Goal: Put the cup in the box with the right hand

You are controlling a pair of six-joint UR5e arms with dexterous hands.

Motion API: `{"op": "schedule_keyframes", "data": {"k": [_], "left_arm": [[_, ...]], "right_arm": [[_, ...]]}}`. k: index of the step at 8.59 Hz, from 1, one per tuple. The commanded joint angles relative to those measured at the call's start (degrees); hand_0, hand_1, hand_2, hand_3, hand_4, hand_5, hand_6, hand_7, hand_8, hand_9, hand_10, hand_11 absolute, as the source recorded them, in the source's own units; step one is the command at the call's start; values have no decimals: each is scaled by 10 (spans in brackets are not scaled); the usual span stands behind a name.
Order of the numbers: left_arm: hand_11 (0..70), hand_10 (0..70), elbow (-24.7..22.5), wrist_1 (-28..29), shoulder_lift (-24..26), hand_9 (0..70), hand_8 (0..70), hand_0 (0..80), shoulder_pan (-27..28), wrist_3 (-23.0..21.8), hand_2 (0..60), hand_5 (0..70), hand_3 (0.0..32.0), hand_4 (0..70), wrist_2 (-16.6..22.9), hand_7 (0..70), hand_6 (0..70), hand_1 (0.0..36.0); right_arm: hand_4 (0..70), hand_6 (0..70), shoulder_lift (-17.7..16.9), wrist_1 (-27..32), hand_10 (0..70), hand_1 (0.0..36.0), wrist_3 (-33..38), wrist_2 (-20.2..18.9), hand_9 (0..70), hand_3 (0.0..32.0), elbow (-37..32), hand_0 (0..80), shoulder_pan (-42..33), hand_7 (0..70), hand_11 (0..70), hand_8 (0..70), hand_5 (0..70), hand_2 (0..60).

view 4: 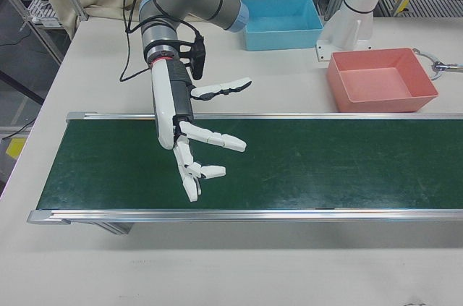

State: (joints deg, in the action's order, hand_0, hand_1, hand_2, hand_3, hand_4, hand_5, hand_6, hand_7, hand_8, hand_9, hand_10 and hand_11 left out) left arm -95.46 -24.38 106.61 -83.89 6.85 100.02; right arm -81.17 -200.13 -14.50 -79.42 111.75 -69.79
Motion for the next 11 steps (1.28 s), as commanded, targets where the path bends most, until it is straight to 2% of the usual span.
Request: {"op": "schedule_keyframes", "data": {"k": [1, 8, 11], "left_arm": [[0, 0, 0, 0, 0, 0, 0, 0, 0, -1, 0, 0, 0, 0, 0, 0, 0, 0], [0, 0, 0, 0, 0, 0, 0, 0, 0, 0, 0, 0, 0, 0, 0, 0, 0, 0], [0, 0, -1, 0, 0, 0, 0, 0, 0, 0, 0, 0, 0, 0, 0, 0, 0, 0]], "right_arm": [[346, 92, 0, 0, 61, 127, 0, 0, 87, 0, 1, 561, 1, 421, 106, 11, 53, 0], [338, 90, 0, 0, 61, 127, 0, 0, 85, 0, -2, 563, 1, 412, 106, 11, 53, 0], [353, 96, 1, 0, 65, 127, 0, 0, 94, 0, 0, 561, 1, 436, 111, 14, 53, 0]]}}
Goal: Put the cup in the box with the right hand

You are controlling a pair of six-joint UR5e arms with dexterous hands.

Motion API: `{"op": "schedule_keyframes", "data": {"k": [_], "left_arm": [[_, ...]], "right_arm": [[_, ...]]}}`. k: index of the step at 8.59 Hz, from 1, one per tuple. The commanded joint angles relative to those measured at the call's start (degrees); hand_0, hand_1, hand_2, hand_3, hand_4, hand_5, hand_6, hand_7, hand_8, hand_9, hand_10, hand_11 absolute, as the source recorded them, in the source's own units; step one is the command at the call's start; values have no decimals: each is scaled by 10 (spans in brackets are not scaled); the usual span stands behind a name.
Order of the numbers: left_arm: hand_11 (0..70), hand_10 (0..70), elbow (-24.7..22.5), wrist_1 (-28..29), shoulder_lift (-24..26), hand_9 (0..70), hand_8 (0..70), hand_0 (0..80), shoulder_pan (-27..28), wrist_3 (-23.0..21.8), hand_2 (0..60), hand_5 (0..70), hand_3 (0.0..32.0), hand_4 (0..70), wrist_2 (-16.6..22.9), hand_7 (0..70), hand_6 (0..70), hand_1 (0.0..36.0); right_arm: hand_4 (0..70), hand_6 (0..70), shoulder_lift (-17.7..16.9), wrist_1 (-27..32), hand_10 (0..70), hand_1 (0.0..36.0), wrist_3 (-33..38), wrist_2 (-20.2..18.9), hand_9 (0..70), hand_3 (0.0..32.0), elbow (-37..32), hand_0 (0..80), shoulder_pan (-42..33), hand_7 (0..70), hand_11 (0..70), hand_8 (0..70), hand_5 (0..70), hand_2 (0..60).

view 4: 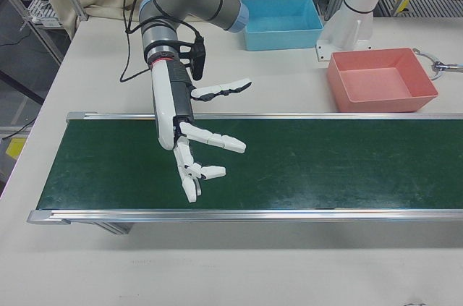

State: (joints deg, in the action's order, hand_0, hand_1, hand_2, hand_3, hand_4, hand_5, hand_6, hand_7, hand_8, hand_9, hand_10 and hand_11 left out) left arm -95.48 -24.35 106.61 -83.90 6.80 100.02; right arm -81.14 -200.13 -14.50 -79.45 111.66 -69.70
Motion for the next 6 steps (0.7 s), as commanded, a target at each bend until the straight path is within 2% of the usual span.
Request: {"op": "schedule_keyframes", "data": {"k": [1, 6], "left_arm": [[0, 0, 0, 0, 0, 0, 0, 0, 0, 1, 0, 0, 0, 0, 0, 0, 0, 0], [0, 0, 0, 0, 0, 0, 0, 0, 0, 0, 0, 0, 0, 0, 0, 0, 0, 0]], "right_arm": [[342, 92, 0, 0, 61, 127, 0, 0, 86, 0, 0, 562, 0, 421, 106, 9, 53, 0], [345, 93, -1, 0, 61, 128, 0, 0, 89, 0, 1, 563, 0, 426, 106, 12, 53, 0]]}}
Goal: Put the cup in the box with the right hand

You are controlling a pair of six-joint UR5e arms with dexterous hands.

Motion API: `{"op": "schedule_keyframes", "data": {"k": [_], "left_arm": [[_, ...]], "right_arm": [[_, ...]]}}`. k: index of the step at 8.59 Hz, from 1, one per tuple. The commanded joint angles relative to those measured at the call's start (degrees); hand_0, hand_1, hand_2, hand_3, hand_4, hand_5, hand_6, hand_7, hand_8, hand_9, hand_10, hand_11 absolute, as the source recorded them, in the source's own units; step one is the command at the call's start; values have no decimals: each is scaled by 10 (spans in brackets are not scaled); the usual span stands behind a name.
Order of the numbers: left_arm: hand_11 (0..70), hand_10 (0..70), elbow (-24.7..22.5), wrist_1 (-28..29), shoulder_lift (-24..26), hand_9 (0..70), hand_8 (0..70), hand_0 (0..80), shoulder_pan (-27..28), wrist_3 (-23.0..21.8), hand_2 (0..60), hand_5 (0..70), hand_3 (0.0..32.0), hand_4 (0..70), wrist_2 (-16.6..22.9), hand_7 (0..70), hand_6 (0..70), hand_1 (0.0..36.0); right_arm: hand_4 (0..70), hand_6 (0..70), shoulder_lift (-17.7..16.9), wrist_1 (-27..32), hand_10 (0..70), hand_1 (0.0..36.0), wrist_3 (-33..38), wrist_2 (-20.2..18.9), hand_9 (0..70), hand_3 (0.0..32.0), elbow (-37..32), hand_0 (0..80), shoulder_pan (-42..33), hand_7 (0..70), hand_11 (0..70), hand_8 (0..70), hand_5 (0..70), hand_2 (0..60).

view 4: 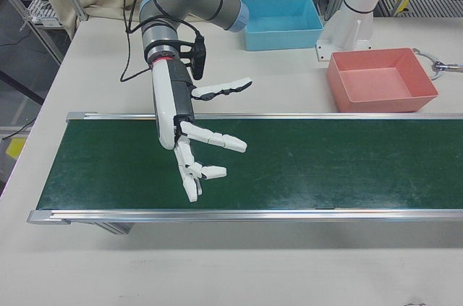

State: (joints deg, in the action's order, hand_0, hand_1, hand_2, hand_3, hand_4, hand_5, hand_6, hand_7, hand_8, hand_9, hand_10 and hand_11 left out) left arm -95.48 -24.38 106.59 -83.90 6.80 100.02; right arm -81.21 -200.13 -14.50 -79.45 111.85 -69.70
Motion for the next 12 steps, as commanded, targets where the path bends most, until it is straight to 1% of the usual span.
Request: {"op": "schedule_keyframes", "data": {"k": [1, 4, 6, 12], "left_arm": [[0, 0, 0, 0, 0, 0, 0, 0, 0, 1, 0, 0, 0, 0, 0, 0, 0, 0], [0, 0, 0, 0, 0, 0, 0, 0, 0, 0, 0, 0, 0, 0, 0, 0, 0, 0], [0, 0, 0, 0, 0, 0, 0, 0, 0, 0, 0, 0, 0, 0, 0, 0, 0, 0], [0, 0, 0, 0, 0, 0, 0, 0, 0, 0, 0, 0, 0, 0, 0, 0, 0, 0]], "right_arm": [[344, 92, 2, 0, 61, 127, 0, 0, 88, 0, -1, 562, 0, 423, 105, 12, 53, 0], [352, 96, 2, 0, 63, 127, 0, 0, 95, 0, -2, 560, 1, 437, 109, 14, 53, 0], [348, 94, 2, 0, 62, 126, 0, 0, 90, 0, -2, 560, 1, 429, 107, 12, 53, 0], [349, 96, 1, 0, 62, 128, 0, 0, 91, 0, -1, 563, 1, 435, 108, 12, 53, 0]]}}
